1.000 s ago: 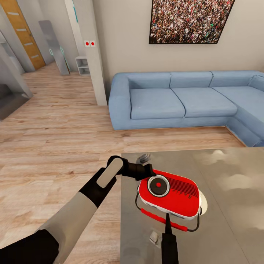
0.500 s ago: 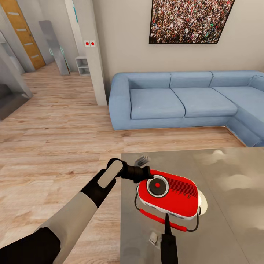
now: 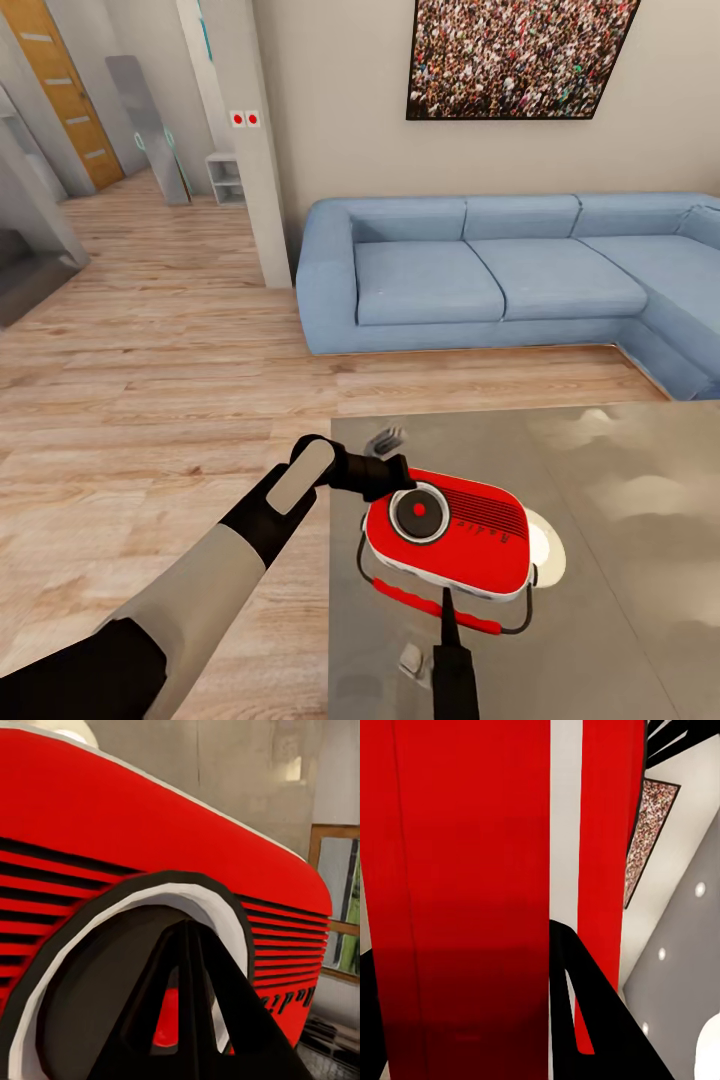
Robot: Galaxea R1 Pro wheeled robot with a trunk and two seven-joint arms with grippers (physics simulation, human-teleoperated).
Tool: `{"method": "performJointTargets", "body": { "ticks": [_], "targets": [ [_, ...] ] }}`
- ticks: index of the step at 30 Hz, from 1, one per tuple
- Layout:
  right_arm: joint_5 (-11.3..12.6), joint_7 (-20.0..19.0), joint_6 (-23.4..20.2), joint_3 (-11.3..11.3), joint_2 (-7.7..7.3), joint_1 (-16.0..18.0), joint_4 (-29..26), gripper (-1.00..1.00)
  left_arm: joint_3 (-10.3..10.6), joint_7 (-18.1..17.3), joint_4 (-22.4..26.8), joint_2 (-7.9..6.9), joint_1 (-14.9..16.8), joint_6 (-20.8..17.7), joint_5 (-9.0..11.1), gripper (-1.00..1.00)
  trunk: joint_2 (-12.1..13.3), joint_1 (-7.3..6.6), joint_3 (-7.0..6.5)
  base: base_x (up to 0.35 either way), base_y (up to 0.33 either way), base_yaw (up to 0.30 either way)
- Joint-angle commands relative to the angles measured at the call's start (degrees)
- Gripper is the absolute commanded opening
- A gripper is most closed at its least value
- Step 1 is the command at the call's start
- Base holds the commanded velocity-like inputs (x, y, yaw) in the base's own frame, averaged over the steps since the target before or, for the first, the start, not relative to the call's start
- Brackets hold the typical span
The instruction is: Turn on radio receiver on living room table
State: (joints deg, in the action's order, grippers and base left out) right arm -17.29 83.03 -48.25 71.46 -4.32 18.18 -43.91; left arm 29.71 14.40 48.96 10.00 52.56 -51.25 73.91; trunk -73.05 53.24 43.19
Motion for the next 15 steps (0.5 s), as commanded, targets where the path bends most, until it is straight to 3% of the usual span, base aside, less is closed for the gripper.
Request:
{"method": "performJointTargets", "body": {
  "ticks": [1, 9, 12, 15],
  "targets": [
    [-0.29, 0.03, -0.1, 0.05, 0.01, 0.01, -0.03, -1.0, 0.0, -0.01, -0.05, 0.0, 0.0, 0.0, 0.23, -1.0, 0.0, 0.0, 0.0, 0.0, 0.0, 0.0],
    [-0.22, 0.03, -0.8, 0.01, 0.02, 0.01, -0.03, -1.0, 0.28, -0.02, -1.02, 0.0, 0.0, 0.92, 2.27, -1.0, 0.0, 0.0, 0.0, 0.0, 0.0, 0.0],
    [-0.2, 0.03, -0.84, 0.03, 0.02, 0.01, -0.03, -1.0, 2.9, -0.04, -2.29, 0.0, -0.01, 1.59, 3.42, -1.0, 0.0, 0.0, 0.0, 0.0, 0.0, 0.0],
    [-0.2, 0.03, -0.86, 0.01, 0.02, 0.01, -0.03, -1.0, 6.67, -0.06, -3.01, 0.0, -0.04, 1.92, 6.96, -1.0, 0.0, 0.0, 0.0, 0.0, 0.0, 0.0]
  ]
}}
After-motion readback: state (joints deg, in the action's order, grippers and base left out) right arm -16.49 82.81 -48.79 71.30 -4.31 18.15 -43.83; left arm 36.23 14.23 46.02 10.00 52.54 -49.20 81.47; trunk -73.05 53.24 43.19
